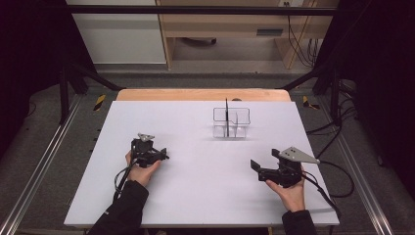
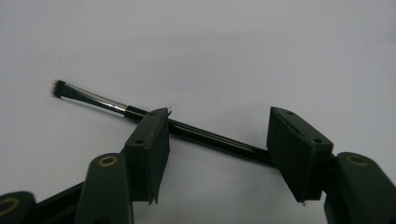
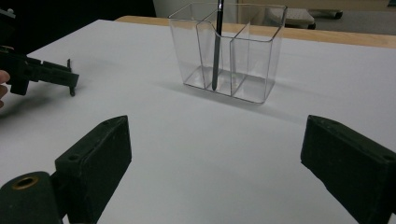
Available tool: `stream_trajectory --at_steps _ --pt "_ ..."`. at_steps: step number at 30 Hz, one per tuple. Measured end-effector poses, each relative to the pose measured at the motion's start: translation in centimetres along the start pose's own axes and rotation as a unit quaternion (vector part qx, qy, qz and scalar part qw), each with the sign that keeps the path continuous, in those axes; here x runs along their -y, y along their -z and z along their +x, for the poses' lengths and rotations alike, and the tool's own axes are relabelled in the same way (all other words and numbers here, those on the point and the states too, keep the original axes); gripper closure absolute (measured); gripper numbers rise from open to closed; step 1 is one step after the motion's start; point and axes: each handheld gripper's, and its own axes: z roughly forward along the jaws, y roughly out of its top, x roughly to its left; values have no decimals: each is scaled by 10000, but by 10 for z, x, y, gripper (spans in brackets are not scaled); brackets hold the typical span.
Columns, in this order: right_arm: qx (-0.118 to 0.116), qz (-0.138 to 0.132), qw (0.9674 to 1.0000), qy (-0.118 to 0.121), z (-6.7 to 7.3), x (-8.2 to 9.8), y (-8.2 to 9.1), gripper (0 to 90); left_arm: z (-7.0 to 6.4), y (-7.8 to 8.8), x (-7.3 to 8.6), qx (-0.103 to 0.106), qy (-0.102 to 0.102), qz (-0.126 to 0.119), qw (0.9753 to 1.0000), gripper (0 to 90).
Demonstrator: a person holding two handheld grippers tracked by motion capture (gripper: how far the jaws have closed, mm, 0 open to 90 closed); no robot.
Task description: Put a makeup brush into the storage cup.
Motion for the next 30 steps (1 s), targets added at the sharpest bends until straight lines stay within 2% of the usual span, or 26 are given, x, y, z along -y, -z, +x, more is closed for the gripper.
stream_trajectory --at_steps 10,15,20,26,30 --pt "2 -36 10000 -24 0 -1 1 92 1 3 -1 188 77 60 9998 505" --pt "15 -52 10000 -31 0 -1 1 92 -2 2 0 171 73 46 9998 504" --pt "6 -21 10000 -30 0 -1 0 92 -3 2 0 170 -14 59 9998 485" --pt "24 -1 10000 0 0 0 0 92 0 4 0 285 -43 133 9995 498" --pt "32 5 10000 -10 0 0 0 92 1 6 0 278 -80 172 9994 522"
